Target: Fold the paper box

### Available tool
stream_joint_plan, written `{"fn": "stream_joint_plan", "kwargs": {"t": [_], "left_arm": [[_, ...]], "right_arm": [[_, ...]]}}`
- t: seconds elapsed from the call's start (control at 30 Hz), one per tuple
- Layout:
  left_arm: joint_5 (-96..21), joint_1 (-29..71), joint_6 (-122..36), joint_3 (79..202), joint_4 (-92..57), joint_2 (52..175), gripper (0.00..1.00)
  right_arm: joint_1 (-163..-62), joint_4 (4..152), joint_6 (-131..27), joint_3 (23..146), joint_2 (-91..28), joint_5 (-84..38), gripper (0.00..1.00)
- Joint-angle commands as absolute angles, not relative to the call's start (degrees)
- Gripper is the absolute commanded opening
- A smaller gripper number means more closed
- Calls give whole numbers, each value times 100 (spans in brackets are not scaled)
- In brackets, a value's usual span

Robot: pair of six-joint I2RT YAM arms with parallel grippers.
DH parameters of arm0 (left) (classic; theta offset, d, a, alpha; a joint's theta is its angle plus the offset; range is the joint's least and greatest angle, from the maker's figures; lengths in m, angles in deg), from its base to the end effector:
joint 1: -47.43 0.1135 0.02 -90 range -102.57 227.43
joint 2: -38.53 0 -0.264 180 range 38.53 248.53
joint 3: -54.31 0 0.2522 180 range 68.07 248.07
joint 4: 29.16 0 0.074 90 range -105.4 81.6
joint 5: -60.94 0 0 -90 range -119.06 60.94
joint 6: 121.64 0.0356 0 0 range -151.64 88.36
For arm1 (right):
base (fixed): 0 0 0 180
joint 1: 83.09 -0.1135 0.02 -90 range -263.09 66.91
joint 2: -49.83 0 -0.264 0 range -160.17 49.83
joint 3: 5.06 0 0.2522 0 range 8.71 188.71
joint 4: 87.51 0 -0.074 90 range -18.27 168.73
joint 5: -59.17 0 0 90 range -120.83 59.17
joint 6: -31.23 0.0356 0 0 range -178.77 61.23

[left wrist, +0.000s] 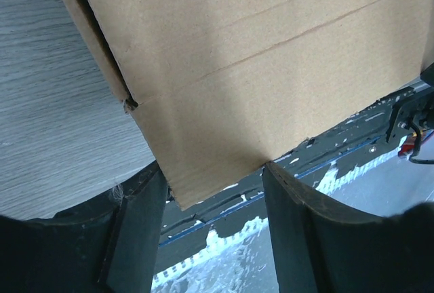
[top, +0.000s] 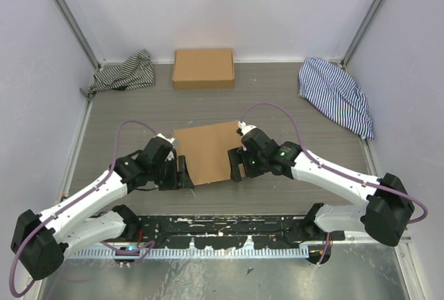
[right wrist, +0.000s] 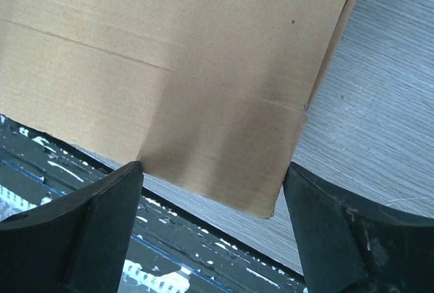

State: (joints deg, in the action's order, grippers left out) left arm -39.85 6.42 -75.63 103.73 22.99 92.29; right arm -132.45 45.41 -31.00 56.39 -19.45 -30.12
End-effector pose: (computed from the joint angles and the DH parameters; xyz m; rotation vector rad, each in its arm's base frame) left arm 0.1281 -0.1202 0.2165 0.0066 2.7387 -0.7474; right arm 0.1556 0.1820 0.2364 -0.4958 2.5731 0.5292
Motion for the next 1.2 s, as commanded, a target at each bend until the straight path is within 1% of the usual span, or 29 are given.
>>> {"fn": "stream_joint_plan", "kwargs": {"t": [0.0,0.53,0.73,0.9,1.17], "left_arm": [[-3994,625,-7562,10188,1900,9385,63],[-3511,622,-7453,10104,1736,9801,63],[-3395,621,-7438,10147,1838,9649,63],[-3273,626,-7411,10115,1832,9802,63],[-2807,624,-7422,10040,1864,9860,61]], "right_arm": [[-13275,4946,-3073,5599,-2104,-2992,87],[-13275,5173,-3101,5404,-2597,-3386,86],[-13275,5098,-3131,5441,-2483,-3591,86],[-13275,5276,-3161,5307,-2575,-3743,86],[-13272,5273,-3050,5157,-2469,-4177,84]]}}
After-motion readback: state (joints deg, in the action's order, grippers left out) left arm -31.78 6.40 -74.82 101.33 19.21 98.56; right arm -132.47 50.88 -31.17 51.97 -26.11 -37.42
